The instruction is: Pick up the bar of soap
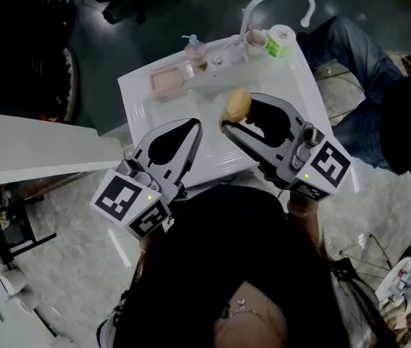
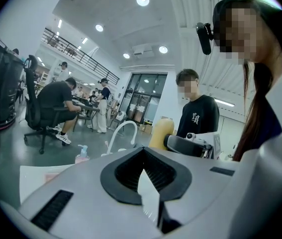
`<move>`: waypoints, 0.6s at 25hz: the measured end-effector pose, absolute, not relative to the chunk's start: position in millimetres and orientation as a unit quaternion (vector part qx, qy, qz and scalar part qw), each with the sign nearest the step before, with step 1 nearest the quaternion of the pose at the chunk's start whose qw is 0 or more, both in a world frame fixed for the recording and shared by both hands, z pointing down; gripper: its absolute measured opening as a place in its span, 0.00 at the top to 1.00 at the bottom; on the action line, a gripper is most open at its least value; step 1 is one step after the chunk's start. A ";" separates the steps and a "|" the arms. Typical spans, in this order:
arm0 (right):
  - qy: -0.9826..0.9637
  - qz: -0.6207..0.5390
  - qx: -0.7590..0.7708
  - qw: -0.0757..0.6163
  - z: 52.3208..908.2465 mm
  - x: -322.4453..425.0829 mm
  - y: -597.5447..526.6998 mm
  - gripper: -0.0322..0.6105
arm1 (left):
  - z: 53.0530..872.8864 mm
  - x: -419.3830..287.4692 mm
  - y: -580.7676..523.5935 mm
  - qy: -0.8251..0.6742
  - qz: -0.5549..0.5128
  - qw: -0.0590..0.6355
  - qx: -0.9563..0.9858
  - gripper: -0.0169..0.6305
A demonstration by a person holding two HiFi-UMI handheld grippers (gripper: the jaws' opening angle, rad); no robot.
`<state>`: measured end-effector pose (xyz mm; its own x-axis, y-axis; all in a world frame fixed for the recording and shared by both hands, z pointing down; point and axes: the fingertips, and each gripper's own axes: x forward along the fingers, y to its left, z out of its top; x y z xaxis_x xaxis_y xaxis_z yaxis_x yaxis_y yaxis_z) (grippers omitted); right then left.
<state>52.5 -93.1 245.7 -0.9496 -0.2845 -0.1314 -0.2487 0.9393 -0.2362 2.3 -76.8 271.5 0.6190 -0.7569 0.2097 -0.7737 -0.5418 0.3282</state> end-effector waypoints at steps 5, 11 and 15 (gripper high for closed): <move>0.981 -0.110 -0.136 0.085 243.5 52.3 -92.4 0.66 | 268.1 4.7 -77.3 -0.433 0.021 0.194 0.880 0.96; 0.981 -0.109 -0.137 0.082 241.3 48.9 -89.8 0.66 | 266.6 2.3 -74.7 -0.436 0.017 0.195 0.878 0.96; 0.981 -0.111 -0.135 0.081 242.3 44.0 -87.5 0.66 | 269.6 -1.5 -71.2 -0.438 0.019 0.198 0.877 0.96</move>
<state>44.0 -87.5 242.3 -0.9507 -0.2819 -0.1291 -0.2461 0.9393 -0.2392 -1.5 -71.2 269.6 0.6164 -0.7599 0.2064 -0.7748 -0.5386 0.3311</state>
